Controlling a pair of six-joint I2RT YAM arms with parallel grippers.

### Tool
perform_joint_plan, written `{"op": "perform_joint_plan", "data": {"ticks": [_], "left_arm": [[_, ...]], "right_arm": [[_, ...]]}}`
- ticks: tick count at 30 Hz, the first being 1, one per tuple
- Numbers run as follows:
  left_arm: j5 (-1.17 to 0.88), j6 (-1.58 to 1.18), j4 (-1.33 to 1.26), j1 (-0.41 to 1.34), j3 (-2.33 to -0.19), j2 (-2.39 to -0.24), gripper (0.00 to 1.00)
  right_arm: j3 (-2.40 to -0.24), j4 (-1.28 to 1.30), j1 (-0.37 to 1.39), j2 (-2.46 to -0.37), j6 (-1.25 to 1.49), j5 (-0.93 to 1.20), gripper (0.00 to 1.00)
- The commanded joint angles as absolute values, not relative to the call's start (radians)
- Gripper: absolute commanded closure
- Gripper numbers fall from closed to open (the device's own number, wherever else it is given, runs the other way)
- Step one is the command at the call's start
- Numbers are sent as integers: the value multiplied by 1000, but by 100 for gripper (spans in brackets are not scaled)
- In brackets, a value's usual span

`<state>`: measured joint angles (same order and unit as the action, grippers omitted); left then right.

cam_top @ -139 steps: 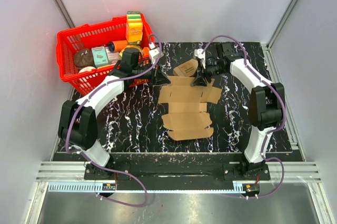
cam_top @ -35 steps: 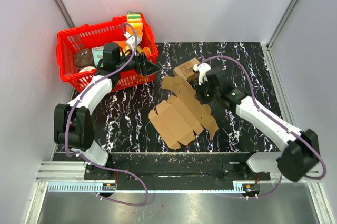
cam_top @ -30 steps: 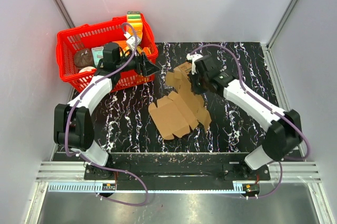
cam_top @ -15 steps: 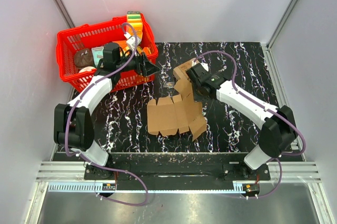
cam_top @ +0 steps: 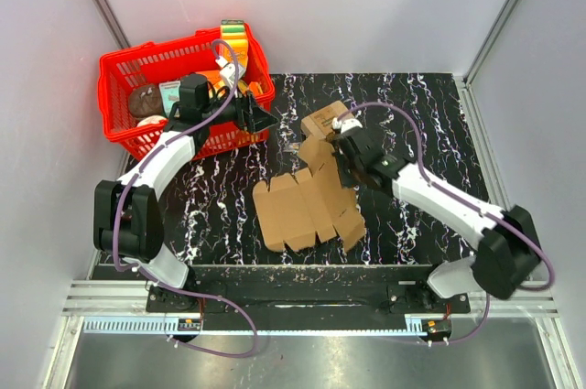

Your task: Fold the paper box

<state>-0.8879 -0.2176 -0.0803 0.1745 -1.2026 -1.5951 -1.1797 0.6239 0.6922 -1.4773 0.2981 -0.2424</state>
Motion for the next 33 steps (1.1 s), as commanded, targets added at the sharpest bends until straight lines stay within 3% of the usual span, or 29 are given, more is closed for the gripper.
{"op": "perform_joint_plan", "data": {"ticks": [1,7,16,22,33], "left_arm": [[-919,-209,-107,167,-1246,-1594,23],[-904,-198,-95,167,-1247,-1597,23],[-902,-184,-74,167,-1256,-1600,23],[-859,-189,-86,167,-1243,-1582,24],[-839,-201,-87,160,-1243,-1580,24]], "right_arm": [[-974,281,701,-1286,63,-37,100],[-877,216,701,-1207,-101,-28,100],[-908,166,701,-1227,-170,-3,100],[-928,115,701,-1226,-51,-156,100],[-965,241,701,-1287,-69,-43,100]]}}
